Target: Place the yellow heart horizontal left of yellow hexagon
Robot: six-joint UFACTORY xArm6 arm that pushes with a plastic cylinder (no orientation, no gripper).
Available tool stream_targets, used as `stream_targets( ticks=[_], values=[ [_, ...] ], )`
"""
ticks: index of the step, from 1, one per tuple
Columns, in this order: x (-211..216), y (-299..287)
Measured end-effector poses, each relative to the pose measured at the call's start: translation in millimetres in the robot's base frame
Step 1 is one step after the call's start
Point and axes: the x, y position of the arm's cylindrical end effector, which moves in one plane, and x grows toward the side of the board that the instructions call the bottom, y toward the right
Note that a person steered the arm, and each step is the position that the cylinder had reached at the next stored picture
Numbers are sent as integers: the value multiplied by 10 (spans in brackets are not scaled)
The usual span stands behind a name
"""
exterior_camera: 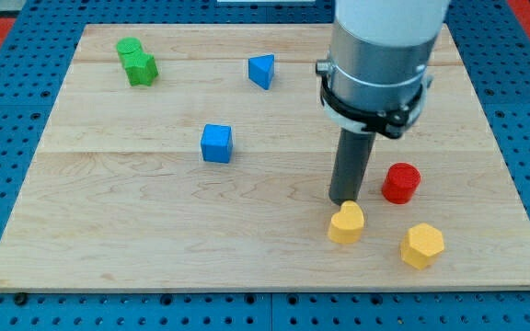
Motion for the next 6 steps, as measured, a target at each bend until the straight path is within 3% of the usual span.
stream_targets(
  ticks=[1, 3, 4, 6],
  values=[
    [87, -5],
    [58, -550],
    [242, -492],
    [257, 382]
  ],
)
